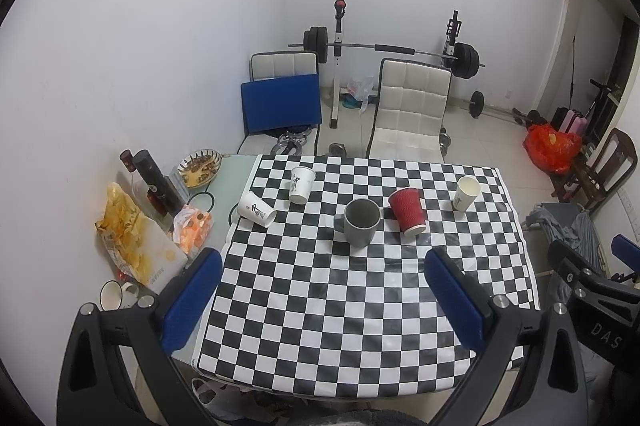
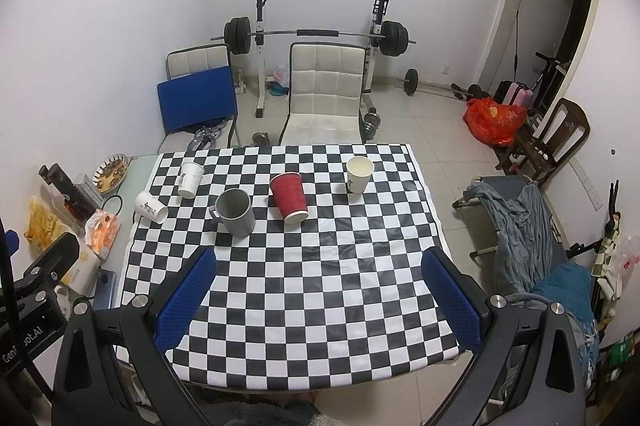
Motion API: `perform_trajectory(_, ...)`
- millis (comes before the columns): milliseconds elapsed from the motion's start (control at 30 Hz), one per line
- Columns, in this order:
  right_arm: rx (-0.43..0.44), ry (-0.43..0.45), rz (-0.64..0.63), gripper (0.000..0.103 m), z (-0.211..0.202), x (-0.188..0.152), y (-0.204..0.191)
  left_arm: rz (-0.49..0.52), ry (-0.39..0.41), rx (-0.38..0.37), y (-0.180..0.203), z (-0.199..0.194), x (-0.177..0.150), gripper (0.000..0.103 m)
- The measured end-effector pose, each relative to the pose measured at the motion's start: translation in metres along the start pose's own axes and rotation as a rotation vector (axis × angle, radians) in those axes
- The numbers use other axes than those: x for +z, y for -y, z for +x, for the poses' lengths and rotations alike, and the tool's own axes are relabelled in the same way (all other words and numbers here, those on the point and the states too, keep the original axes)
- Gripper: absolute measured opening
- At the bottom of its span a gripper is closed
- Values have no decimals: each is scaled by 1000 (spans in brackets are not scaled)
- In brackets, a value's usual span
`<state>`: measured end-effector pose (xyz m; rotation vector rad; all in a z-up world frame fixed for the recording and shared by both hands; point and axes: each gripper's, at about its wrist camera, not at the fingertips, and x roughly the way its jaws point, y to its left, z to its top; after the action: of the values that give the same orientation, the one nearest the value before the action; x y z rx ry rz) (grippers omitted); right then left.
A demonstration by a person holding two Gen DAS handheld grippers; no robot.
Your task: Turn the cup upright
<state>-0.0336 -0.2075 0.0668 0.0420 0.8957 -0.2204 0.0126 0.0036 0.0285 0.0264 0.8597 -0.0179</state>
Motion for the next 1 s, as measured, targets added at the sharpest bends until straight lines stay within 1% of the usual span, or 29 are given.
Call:
perform_trajectory(533,-5,6,-1,103,-2,3,-2,1,5,0,-1,-1,-3,103)
perform_trajectory(1000,9,2,-7,103,-1,4,-4,-8,5,5,-1,-1,-3,103)
